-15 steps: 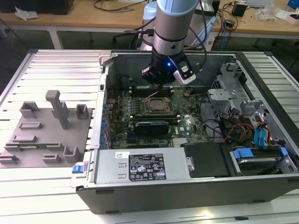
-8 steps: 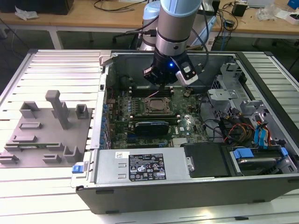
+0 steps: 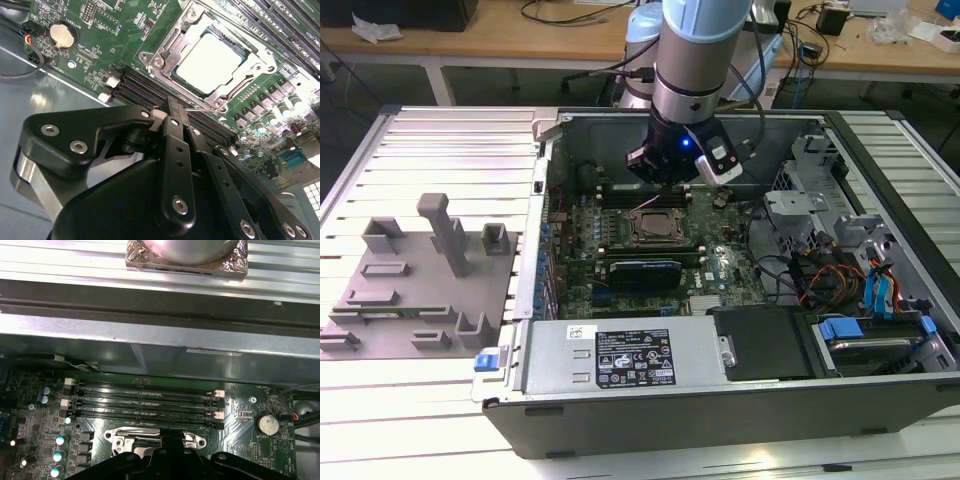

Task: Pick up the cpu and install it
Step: 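Install the first cpu locking lever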

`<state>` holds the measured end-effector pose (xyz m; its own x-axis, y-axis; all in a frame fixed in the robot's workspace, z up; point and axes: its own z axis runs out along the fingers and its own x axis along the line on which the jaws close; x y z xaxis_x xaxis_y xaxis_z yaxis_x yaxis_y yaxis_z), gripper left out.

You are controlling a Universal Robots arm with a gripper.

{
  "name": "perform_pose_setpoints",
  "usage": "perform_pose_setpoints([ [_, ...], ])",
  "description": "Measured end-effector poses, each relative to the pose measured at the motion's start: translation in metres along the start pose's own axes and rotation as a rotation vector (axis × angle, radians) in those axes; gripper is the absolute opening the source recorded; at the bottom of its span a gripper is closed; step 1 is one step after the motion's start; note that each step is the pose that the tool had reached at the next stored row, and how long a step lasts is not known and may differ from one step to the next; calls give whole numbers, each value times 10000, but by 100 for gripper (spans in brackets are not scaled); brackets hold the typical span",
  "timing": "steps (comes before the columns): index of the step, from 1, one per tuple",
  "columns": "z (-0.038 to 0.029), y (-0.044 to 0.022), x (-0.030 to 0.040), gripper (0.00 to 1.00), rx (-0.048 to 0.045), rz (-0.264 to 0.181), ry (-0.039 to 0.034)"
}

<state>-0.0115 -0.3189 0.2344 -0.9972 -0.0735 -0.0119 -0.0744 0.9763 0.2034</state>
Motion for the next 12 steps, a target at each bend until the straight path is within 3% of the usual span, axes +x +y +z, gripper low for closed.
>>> perform_pose_setpoints([
  [12, 21, -4, 5, 11, 2, 3, 0],
])
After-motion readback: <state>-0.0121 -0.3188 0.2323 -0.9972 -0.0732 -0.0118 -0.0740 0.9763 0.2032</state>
